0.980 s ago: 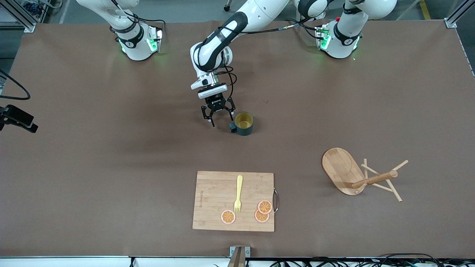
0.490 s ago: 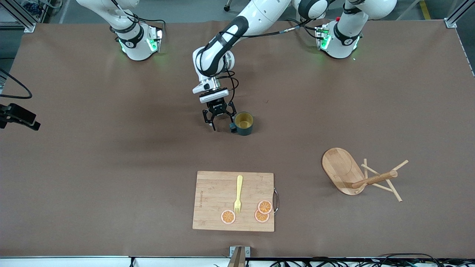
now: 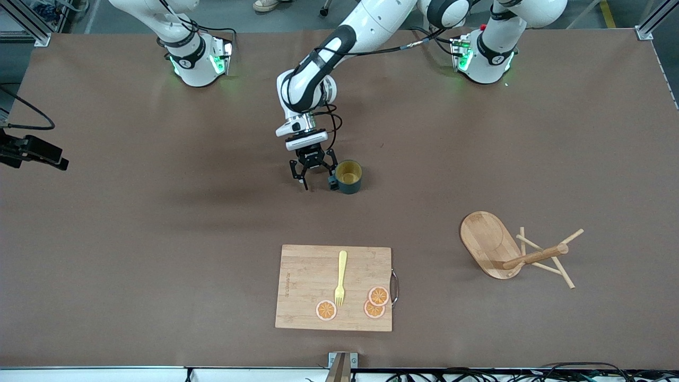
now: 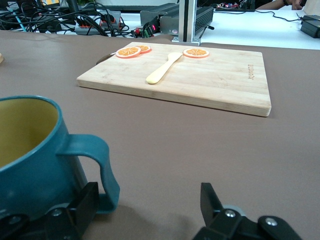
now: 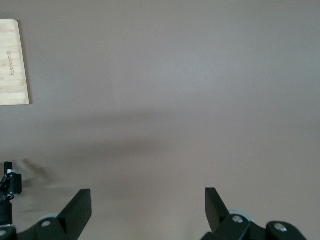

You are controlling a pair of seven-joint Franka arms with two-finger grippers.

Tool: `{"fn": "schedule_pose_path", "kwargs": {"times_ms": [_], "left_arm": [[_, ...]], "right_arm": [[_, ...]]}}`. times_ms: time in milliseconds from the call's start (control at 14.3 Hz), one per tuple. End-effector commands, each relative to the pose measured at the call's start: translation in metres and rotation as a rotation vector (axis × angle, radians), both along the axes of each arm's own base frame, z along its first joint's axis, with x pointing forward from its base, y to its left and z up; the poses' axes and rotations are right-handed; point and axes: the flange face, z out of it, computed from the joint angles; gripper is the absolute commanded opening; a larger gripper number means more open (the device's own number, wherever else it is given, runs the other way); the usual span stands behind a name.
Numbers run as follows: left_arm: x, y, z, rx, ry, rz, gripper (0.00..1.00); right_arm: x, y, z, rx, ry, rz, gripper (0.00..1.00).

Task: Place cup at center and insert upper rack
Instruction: 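Lower the left gripper and grasp the mug's handle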

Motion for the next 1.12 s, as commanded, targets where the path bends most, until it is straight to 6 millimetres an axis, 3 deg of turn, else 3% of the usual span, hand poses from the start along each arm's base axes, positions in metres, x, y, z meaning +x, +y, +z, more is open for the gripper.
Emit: {"fn": "schedule_pose_path", "kwargs": {"times_ms": [0, 280, 560, 1050], "left_arm": [[0.004, -0.006, -0.003, -0.003, -0.029, -0.026, 0.89], [0.008, -0.003, -0.005, 0.003, -0.033, -0.022, 0.89], [0.009, -0.001, -0.011, 0.012, -0.033, -0.021, 0.86], [0.012, 0.001, -0.011, 0.007, -0.036, -0.014, 0.45]], "right_arm": [[-0.028, 0.001, -0.002, -0.01, -0.02, 0.01, 1.0], [-0.024, 0.002, 0.016, -0.015, -0.058, 0.014, 1.0], [-0.023, 0.003, 0.018, -0.019, -0.066, 0.017, 1.0], [-0.024, 0.006, 0.019, -0.014, -0.062, 0.019, 1.0]]}}
